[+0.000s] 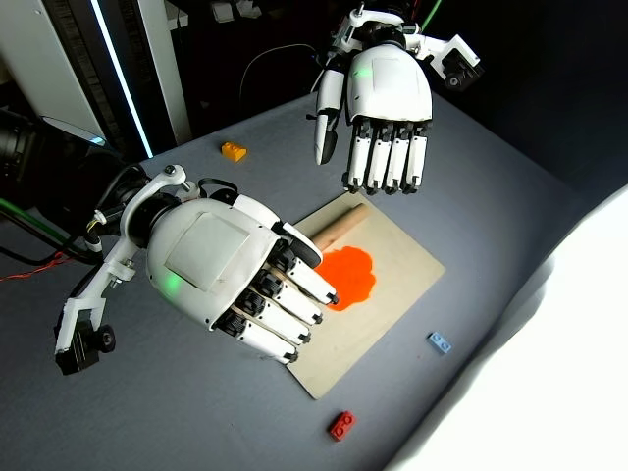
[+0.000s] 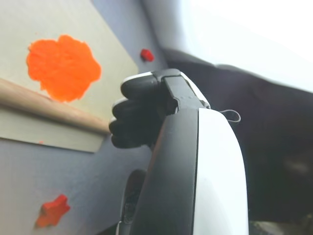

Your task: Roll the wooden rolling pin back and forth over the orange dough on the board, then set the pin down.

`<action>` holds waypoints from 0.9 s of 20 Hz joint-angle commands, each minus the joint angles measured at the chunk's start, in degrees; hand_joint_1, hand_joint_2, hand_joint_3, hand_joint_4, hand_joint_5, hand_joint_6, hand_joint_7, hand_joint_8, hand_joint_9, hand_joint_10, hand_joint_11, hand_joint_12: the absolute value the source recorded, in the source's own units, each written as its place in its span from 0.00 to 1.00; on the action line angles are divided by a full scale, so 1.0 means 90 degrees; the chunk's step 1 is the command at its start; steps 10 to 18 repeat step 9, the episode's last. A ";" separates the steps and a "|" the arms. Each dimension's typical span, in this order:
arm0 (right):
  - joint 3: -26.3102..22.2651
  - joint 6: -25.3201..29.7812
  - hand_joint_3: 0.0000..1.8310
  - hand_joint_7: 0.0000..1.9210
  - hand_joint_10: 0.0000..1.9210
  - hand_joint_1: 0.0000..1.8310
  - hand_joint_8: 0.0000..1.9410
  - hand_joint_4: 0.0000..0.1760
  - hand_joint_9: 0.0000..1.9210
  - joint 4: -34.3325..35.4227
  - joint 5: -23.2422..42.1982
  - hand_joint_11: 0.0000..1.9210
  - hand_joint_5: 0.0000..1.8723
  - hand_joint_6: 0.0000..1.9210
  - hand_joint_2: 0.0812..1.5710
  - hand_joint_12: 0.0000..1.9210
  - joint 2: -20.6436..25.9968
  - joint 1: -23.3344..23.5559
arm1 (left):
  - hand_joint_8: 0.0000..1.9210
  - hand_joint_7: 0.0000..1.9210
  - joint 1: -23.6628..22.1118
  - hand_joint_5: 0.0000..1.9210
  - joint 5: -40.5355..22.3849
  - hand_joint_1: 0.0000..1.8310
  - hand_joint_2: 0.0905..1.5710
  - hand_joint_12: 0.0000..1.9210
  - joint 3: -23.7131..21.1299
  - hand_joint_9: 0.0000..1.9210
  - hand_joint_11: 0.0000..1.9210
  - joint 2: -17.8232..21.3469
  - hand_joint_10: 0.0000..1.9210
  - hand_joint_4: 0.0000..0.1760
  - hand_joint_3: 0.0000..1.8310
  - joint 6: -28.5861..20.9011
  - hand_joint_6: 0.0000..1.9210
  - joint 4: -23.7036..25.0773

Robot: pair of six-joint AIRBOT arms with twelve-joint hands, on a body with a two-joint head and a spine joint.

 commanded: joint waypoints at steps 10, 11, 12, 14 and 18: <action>0.0118 0.0537 0.01 0.42 1.00 0.43 0.89 0.13 0.39 -0.0417 0.0777 0.36 0.28 0.92 0.89 1.00 0.0274 0.0364 | 0.95 0.38 -0.0137 0.34 -0.0646 0.04 1.00 1.00 -0.0101 0.37 0.29 0.0039 1.00 0.00 0.01 0.0033 0.86 0.0075; 0.0118 0.0537 0.01 0.42 1.00 0.43 0.89 0.13 0.39 -0.0417 0.0777 0.36 0.28 0.92 0.89 1.00 0.0274 0.0364 | 0.95 0.38 -0.0137 0.34 -0.0646 0.04 1.00 1.00 -0.0101 0.37 0.29 0.0039 1.00 0.00 0.01 0.0033 0.86 0.0075; 0.0118 0.0537 0.01 0.42 1.00 0.43 0.89 0.13 0.39 -0.0417 0.0777 0.36 0.28 0.92 0.89 1.00 0.0274 0.0364 | 0.95 0.38 -0.0137 0.34 -0.0646 0.04 1.00 1.00 -0.0101 0.37 0.29 0.0039 1.00 0.00 0.01 0.0033 0.86 0.0075; 0.0118 0.0537 0.01 0.42 1.00 0.43 0.89 0.13 0.39 -0.0417 0.0777 0.36 0.28 0.92 0.89 1.00 0.0274 0.0364 | 0.95 0.38 -0.0137 0.34 -0.0646 0.04 1.00 1.00 -0.0101 0.37 0.29 0.0039 1.00 0.00 0.01 0.0033 0.86 0.0075; 0.0118 0.0537 0.01 0.42 1.00 0.43 0.89 0.13 0.39 -0.0417 0.0777 0.36 0.28 0.92 0.89 1.00 0.0274 0.0364 | 0.95 0.38 -0.0137 0.34 -0.0646 0.04 1.00 1.00 -0.0101 0.37 0.29 0.0039 1.00 0.00 0.01 0.0033 0.86 0.0075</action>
